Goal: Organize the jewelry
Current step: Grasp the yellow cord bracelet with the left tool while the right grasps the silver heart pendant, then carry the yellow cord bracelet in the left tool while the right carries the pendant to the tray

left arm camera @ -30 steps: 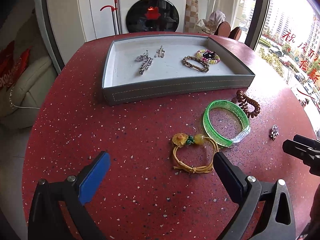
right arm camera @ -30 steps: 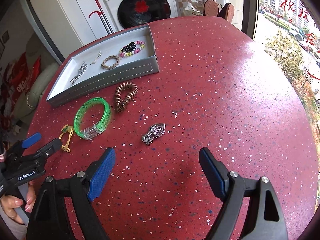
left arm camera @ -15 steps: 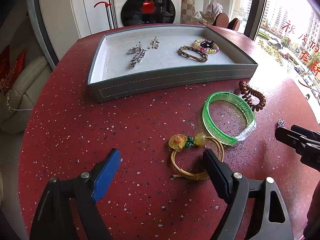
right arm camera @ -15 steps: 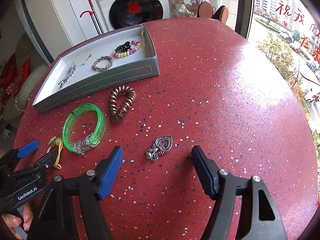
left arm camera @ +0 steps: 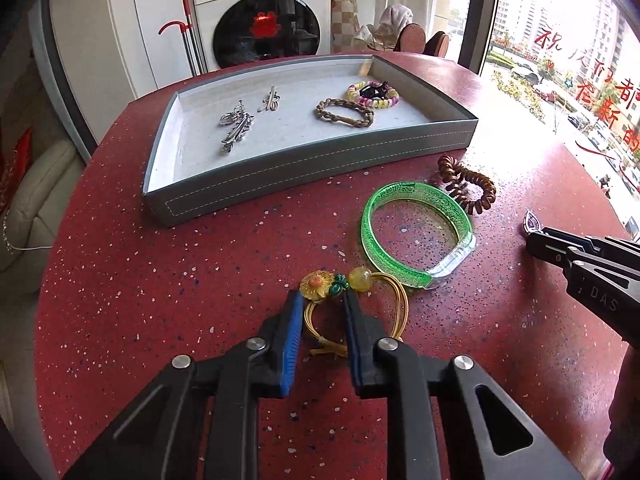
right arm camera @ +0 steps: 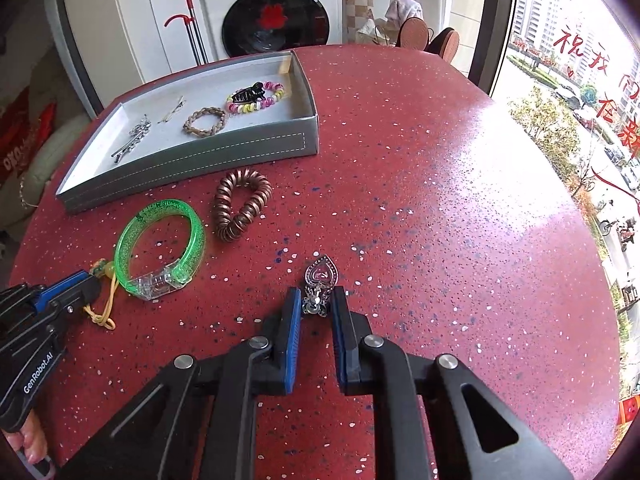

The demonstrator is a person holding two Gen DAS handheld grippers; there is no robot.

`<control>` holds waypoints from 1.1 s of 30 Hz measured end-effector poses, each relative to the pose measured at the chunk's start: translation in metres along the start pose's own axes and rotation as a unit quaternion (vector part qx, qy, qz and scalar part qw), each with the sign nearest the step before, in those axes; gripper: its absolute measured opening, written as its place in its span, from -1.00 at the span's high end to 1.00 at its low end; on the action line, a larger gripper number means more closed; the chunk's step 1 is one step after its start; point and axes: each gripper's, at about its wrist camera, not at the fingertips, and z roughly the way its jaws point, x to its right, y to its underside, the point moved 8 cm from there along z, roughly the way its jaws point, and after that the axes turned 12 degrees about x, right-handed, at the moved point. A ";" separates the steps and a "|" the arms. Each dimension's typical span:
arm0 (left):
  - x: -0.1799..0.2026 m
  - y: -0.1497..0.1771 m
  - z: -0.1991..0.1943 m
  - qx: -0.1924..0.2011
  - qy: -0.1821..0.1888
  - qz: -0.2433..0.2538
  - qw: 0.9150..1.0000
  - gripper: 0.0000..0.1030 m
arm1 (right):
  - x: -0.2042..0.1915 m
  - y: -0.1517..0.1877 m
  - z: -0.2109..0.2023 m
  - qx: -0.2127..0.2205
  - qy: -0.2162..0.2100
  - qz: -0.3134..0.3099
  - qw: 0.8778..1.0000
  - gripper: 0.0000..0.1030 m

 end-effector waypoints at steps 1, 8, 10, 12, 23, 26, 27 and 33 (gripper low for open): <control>0.000 0.000 0.000 0.000 0.001 0.001 1.000 0.57 | 0.000 0.000 0.000 0.001 -0.004 0.002 1.000 0.69; -0.009 -0.001 -0.006 0.004 0.038 -0.044 0.998 0.58 | 0.001 -0.003 -0.012 0.014 -0.031 0.014 0.999 0.69; -0.012 -0.002 -0.010 0.009 0.042 -0.050 0.998 0.58 | 0.001 -0.005 -0.017 0.019 -0.035 0.013 0.999 0.69; -0.013 -0.003 -0.014 0.014 0.047 -0.055 0.997 0.59 | -0.001 -0.007 -0.021 0.023 -0.041 0.012 0.999 0.69; -0.021 -0.014 -0.030 0.028 0.065 -0.079 0.994 0.62 | -0.006 -0.018 -0.040 0.039 -0.062 0.014 0.997 0.69; -0.024 -0.018 -0.034 0.032 0.069 -0.084 0.994 0.62 | -0.008 -0.023 -0.045 0.044 -0.071 0.017 0.996 0.69; -0.025 -0.020 -0.036 0.033 0.071 -0.087 0.993 0.62 | -0.009 -0.024 -0.046 0.046 -0.074 0.018 0.996 0.69; -0.028 -0.034 -0.046 0.051 0.075 -0.085 0.992 0.62 | -0.014 -0.034 -0.050 0.054 -0.087 0.021 0.994 0.69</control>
